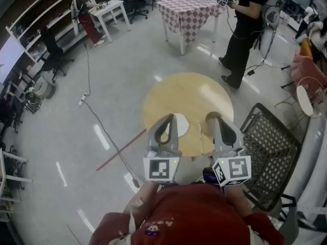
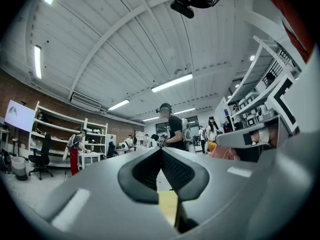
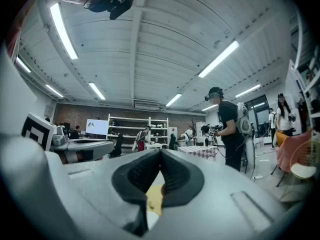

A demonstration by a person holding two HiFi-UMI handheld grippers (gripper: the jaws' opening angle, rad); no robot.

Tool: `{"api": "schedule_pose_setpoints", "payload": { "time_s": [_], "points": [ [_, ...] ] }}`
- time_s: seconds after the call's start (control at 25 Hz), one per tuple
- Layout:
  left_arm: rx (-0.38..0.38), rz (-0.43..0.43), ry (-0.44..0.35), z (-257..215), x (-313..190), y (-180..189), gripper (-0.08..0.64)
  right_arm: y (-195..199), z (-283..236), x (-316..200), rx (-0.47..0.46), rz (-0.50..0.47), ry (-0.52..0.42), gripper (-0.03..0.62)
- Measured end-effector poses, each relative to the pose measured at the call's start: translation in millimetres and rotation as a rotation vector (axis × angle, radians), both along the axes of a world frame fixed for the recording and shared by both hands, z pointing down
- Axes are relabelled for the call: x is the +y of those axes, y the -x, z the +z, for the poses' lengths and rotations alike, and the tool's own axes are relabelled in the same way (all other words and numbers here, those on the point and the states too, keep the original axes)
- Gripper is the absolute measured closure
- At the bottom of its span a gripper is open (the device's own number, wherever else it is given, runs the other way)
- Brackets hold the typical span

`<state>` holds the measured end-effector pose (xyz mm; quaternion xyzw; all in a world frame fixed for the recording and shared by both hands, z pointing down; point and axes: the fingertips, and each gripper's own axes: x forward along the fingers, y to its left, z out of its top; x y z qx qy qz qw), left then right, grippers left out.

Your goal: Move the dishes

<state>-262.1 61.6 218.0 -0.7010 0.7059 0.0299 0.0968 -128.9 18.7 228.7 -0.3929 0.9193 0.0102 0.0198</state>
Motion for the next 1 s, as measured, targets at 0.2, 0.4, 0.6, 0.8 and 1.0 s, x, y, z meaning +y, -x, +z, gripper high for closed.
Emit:
{"api": "schedule_pose_setpoints", "payload": {
  "time_s": [0.2,0.4,0.6,0.8,1.0],
  "points": [
    [0.002,-0.001,0.001,3,-1,-8,0.552,-8,3,-1,-0.013,-0.002,0.011,0.589],
    [-0.007,-0.009,0.005,3,1,-18,0.552,-15,7,0,-0.015,-0.014,0.021,0.589],
    [-0.015,-0.02,0.012,6,-5,-35,0.552,-30,13,-9,-0.034,-0.03,0.04,0.589],
    [-0.012,-0.04,0.042,14,-13,-51,0.554,-41,18,-16,-0.032,-0.07,0.037,0.589],
    [0.005,-0.075,0.066,23,-21,-68,0.552,-55,30,-27,-0.026,-0.109,0.066,0.589]
  ]
}}
